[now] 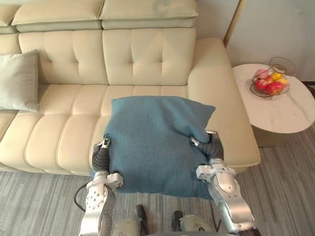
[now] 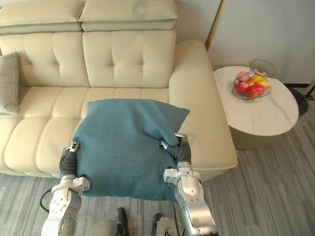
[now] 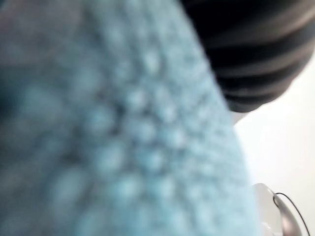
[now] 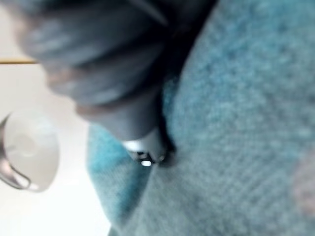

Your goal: Pick up cushions and gather them together orderly.

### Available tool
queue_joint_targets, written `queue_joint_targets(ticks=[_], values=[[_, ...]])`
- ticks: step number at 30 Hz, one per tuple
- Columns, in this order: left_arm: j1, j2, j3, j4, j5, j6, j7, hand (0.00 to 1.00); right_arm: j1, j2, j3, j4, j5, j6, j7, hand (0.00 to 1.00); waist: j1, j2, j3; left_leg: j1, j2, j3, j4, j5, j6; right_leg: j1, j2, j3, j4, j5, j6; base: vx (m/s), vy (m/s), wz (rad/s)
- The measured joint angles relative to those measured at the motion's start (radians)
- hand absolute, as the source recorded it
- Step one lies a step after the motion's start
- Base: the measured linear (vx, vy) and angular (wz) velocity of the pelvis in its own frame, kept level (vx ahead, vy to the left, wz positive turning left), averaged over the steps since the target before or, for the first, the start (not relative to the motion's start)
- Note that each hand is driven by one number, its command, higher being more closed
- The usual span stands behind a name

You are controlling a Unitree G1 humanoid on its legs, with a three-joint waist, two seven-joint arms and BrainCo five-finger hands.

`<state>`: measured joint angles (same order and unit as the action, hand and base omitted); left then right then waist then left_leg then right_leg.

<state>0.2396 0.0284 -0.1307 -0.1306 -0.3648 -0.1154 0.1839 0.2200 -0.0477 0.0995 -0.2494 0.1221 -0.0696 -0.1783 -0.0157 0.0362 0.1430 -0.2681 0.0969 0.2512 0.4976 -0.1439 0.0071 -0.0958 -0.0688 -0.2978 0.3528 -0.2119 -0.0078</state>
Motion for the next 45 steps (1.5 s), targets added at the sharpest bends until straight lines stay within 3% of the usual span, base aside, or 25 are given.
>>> queue_joint_targets(ticks=[2, 4, 6, 8, 9, 10, 11, 13, 15, 17, 19, 22, 25, 26, 28, 29, 31, 34, 36, 37, 39, 41, 43, 44, 45], values=[[0.005, -0.002, 0.003, -0.021, -0.003, 0.000, -0.007, 1.00, 0.009, -0.002, 0.002, -0.045, 0.001, -0.001, 0.001, 1.00, 0.015, 0.000, 0.000, -0.043, 0.021, 0.014, 0.112, 0.001, -0.001, 0.001, -0.004, 0.013, 0.025, -0.032, -0.002, 0.07, 0.027, -0.05], [0.008, -0.008, 0.012, -0.039, -0.004, 0.000, -0.014, 1.00, 0.009, -0.001, 0.006, -0.062, 0.006, -0.008, 0.002, 1.00, 0.022, -0.002, 0.000, -0.080, 0.033, 0.026, 0.175, 0.015, -0.025, 0.003, -0.017, 0.020, 0.026, -0.038, -0.007, 0.06, 0.078, -0.16], [0.018, -0.013, 0.012, -0.054, -0.004, -0.001, -0.018, 1.00, 0.015, -0.001, 0.006, -0.064, 0.008, -0.012, 0.002, 1.00, 0.043, -0.003, 0.000, -0.075, 0.090, 0.046, 0.191, -0.062, 0.006, 0.006, -0.025, 0.038, 0.027, -0.033, -0.002, 0.11, 0.139, -0.31], [0.019, -0.022, 0.010, -0.052, -0.003, 0.001, -0.023, 1.00, 0.017, -0.001, 0.002, -0.064, 0.008, -0.013, 0.002, 1.00, 0.029, -0.001, -0.001, -0.074, 0.128, 0.040, 0.121, -0.086, -0.010, 0.014, -0.042, 0.043, 0.017, -0.025, 0.013, 0.13, 0.168, -0.05], [0.019, -0.032, 0.007, -0.052, -0.003, 0.003, -0.026, 1.00, 0.019, -0.002, -0.005, -0.064, 0.008, -0.014, 0.002, 1.00, 0.026, -0.003, -0.002, -0.070, 0.128, 0.028, 0.045, -0.075, -0.023, 0.014, -0.058, 0.046, 0.009, -0.019, 0.026, 0.17, 0.259, -0.11], [0.019, -0.043, -0.002, -0.052, -0.001, 0.004, -0.028, 1.00, 0.028, -0.003, -0.018, -0.064, 0.008, -0.015, 0.002, 1.00, 0.031, 0.010, -0.010, -0.041, 0.125, 0.015, -0.108, 0.014, -0.036, 0.014, -0.070, 0.067, 0.003, -0.018, 0.068, 0.22, 0.329, -0.10], [0.013, -0.043, -0.007, -0.042, 0.003, 0.006, -0.031, 1.00, 0.034, 0.003, -0.029, -0.051, 0.008, -0.015, 0.003, 1.00, 0.031, 0.002, -0.013, -0.030, 0.111, 0.018, -0.132, 0.096, -0.071, 0.014, -0.089, 0.080, 0.003, -0.024, 0.096, 0.24, 0.338, -0.06], [0.008, -0.037, -0.010, -0.032, 0.006, 0.009, -0.031, 1.00, 0.050, 0.015, -0.029, -0.047, 0.008, -0.013, 0.003, 1.00, 0.032, -0.031, -0.021, -0.032, 0.068, 0.033, -0.122, 0.083, -0.038, 0.029, -0.122, 0.122, -0.056, -0.002, 0.106, 0.17, 0.270, 0.06], [0.011, -0.026, -0.009, -0.013, 0.005, 0.010, -0.029, 1.00, 0.049, 0.043, -0.032, -0.045, 0.007, -0.013, 0.006, 1.00, 0.048, -0.036, -0.021, -0.026, 0.061, 0.051, -0.089, 0.058, -0.009, 0.062, -0.125, 0.152, -0.128, 0.058, 0.117, 0.11, 0.226, -0.19], [0.014, -0.017, -0.006, -0.013, 0.005, 0.011, -0.028, 1.00, 0.047, 0.051, -0.032, -0.041, 0.007, -0.013, 0.024, 1.00, 0.059, -0.038, -0.022, -0.005, 0.058, 0.054, -0.067, 0.010, -0.021, 0.064, -0.127, 0.184, -0.125, 0.078, 0.134, 0.05, 0.157, -0.58], [0.014, -0.013, -0.008, -0.008, 0.010, 0.011, -0.028, 1.00, 0.032, 0.046, -0.033, 0.034, 0.007, -0.016, 0.027, 1.00, 0.062, -0.048, -0.018, 0.053, 0.061, 0.088, -0.066, -0.062, -0.030, 0.032, -0.138, 0.239, -0.009, 0.075, 0.135, 0.00, 0.177, -0.84], [0.017, 0.031, -0.009, 0.039, 0.016, 0.016, -0.028, 1.00, 0.031, 0.049, -0.026, 0.159, 0.007, -0.015, 0.040, 1.00, 0.026, -0.078, -0.037, 0.124, 0.035, 0.113, -0.112, -0.075, -0.024, -0.096, -0.165, 0.258, 0.230, 0.088, 0.122, 0.01, 0.116, -0.41], [0.018, 0.041, -0.009, 0.095, 0.016, 0.022, -0.027, 1.00, 0.029, 0.048, -0.022, 0.211, 0.007, -0.013, 0.048, 1.00, 0.012, -0.095, -0.047, 0.151, 0.036, 0.105, -0.156, -0.068, -0.012, -0.145, -0.093, 0.217, 0.153, 0.028, 0.110, 0.07, 0.000, -0.18], [0.018, 0.040, -0.009, 0.105, 0.016, 0.028, -0.027, 1.00, 0.024, 0.043, -0.022, 0.211, 0.007, -0.013, 0.049, 1.00, 0.004, -0.094, -0.047, 0.154, 0.039, 0.103, -0.162, -0.068, -0.012, -0.161, -0.057, 0.196, 0.087, 0.037, 0.096, 0.16, -0.115, 0.03], [0.018, 0.039, -0.009, 0.106, 0.016, 0.031, -0.028, 1.00, 0.021, 0.036, -0.024, 0.211, 0.007, -0.013, 0.059, 1.00, -0.007, -0.098, -0.048, 0.158, 0.035, 0.094, -0.156, -0.075, -0.025, -0.166, -0.008, 0.197, -0.048, 0.140, 0.040, 0.18, -0.133, 0.23], [0.016, 0.028, -0.010, 0.107, 0.017, 0.032, -0.028, 1.00, 0.018, 0.026, -0.026, 0.214, 0.007, -0.013, 0.060, 1.00, -0.020, -0.082, -0.047, 0.158, 0.041, 0.059, -0.140, -0.080, -0.036, -0.132, 0.008, 0.192, -0.081, 0.190, 0.040, 0.22, -0.084, 0.26], [0.002, 0.010, -0.009, 0.104, 0.024, 0.031, -0.028, 1.00, 0.004, 0.015, -0.028, 0.214, 0.007, -0.013, 0.060, 1.00, -0.003, -0.046, -0.051, 0.158, 0.044, -0.013, -0.166, -0.056, -0.064, -0.113, 0.024, 0.171, -0.111, 0.195, 0.028, 0.24, -0.090, 0.14], [-0.007, -0.009, -0.009, 0.103, 0.026, 0.032, -0.031, 1.00, 0.022, 0.001, -0.030, 0.172, 0.008, -0.013, 0.060, 1.00, 0.003, -0.037, -0.048, 0.190, 0.041, -0.052, -0.212, -0.040, -0.078, -0.071, 0.020, 0.119, -0.117, 0.169, 0.020, 0.16, -0.060, 0.48], [0.004, -0.013, -0.008, 0.101, 0.025, 0.032, -0.039, 1.00, 0.063, 0.001, -0.030, 0.106, 0.008, -0.013, 0.061, 1.00, 0.011, -0.037, -0.043, 0.182, 0.049, -0.063, -0.119, -0.041, -0.079, -0.011, 0.012, 0.089, -0.119, 0.137, 0.024, 0.12, -0.043, 0.60], [0.020, -0.014, -0.007, 0.078, 0.024, 0.031, -0.041, 1.00, 0.087, -0.001, -0.028, 0.060, 0.008, -0.013, 0.064, 1.00, 0.020, -0.034, -0.041, 0.124, 0.069, -0.061, 0.038, -0.040, -0.078, 0.015, 0.007, 0.071, -0.116, 0.112, 0.023, 0.03, -0.032, 0.38], [0.056, -0.023, -0.004, 0.006, 0.024, 0.027, -0.047, 1.00, 0.097, -0.002, -0.024, 0.008, 0.008, -0.014, 0.066, 1.00, 0.038, -0.002, -0.035, 0.050, 0.130, -0.048, 0.233, -0.028, -0.062, 0.036, 0.032, 0.073, -0.104, 0.068, 0.013, 0.00, -0.002, 0.10], [0.060, -0.028, 0.008, -0.014, 0.024, 0.026, -0.060, 1.00, 0.099, -0.001, -0.020, -0.016, 0.008, -0.014, 0.066, 1.00, 0.046, -0.015, -0.031, 0.014, 0.140, -0.028, 0.277, -0.005, -0.039, 0.047, 0.031, 0.092, -0.127, 0.074, 0.001, 0.05, 0.022, -0.11], [0.061, -0.043, 0.008, -0.015, 0.025, 0.026, -0.065, 1.00, 0.095, -0.001, -0.025, -0.025, 0.008, -0.014, 0.066, 1.00, 0.051, -0.009, -0.035, 0.023, 0.135, -0.029, 0.183, -0.077, -0.028, 0.031, 0.031, 0.108, -0.133, 0.079, -0.007, 0.07, 0.059, -0.24], [0.063, -0.056, 0.008, -0.015, 0.036, 0.026, -0.065, 1.00, 0.094, -0.002, -0.028, -0.024, 0.007, -0.013, 0.064, 1.00, 0.054, 0.001, -0.041, 0.065, 0.127, -0.034, -0.013, -0.078, -0.034, 0.010, 0.032, 0.127, -0.120, 0.080, 0.007, 0.08, 0.121, -0.38], [0.066, -0.060, 0.008, -0.015, 0.038, 0.026, -0.065, 1.00, 0.095, -0.004, -0.029, -0.024, 0.006, -0.013, 0.065, 1.00, 0.055, 0.016, -0.051, 0.091, 0.126, -0.037, -0.083, -0.050, -0.066, 0.001, 0.036, 0.131, -0.112, 0.080, 0.019, 0.13, 0.164, -0.55]])
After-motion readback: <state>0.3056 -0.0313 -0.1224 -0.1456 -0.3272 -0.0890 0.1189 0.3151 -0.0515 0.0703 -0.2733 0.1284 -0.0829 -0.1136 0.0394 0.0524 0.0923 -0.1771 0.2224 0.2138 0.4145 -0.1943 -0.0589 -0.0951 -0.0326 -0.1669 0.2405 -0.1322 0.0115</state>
